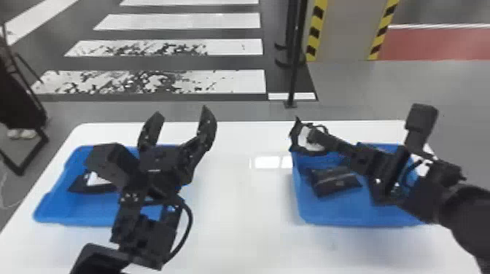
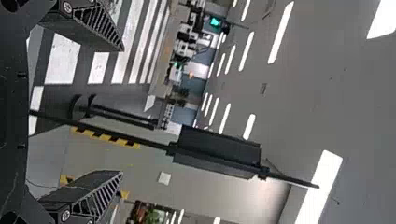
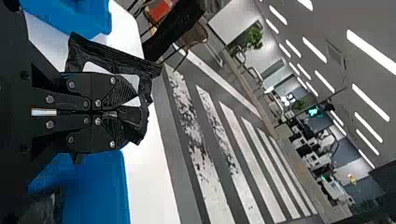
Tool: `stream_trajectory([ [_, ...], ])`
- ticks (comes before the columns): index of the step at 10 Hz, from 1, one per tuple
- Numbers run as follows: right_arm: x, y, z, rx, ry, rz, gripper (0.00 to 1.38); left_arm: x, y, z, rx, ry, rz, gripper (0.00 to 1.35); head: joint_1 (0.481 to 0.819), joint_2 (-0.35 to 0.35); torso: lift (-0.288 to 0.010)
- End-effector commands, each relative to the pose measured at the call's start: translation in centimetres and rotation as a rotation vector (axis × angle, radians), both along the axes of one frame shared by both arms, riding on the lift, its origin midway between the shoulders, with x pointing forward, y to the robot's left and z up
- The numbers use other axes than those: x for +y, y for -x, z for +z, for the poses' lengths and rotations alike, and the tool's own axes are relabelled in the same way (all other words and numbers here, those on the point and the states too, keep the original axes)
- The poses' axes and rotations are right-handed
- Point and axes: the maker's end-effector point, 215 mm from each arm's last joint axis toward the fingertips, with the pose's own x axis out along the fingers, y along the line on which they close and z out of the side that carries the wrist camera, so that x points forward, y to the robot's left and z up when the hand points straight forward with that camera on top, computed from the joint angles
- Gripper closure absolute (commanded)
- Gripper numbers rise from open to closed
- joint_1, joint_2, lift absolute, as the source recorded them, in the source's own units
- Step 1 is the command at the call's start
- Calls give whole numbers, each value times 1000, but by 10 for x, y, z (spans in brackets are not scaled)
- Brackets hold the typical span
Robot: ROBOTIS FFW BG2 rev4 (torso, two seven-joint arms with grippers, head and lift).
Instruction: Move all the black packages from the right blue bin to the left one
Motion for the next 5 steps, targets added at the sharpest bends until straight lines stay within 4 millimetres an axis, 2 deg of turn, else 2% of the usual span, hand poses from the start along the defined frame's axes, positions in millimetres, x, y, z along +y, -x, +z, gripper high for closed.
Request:
stream_trajectory([
  [1,28,2,26,-53,-28,52,1184,-37,5,-6,27,41,-90,102,687,22,-132],
  [3,49,3,46,-97,-35,89,1184,-75,11,-17,71,57,-185,102,675,9,-132],
  [5,65,8,50,-103,-46,123,1182,-91,15,-11,71,79,-234,102,673,-6,-132],
])
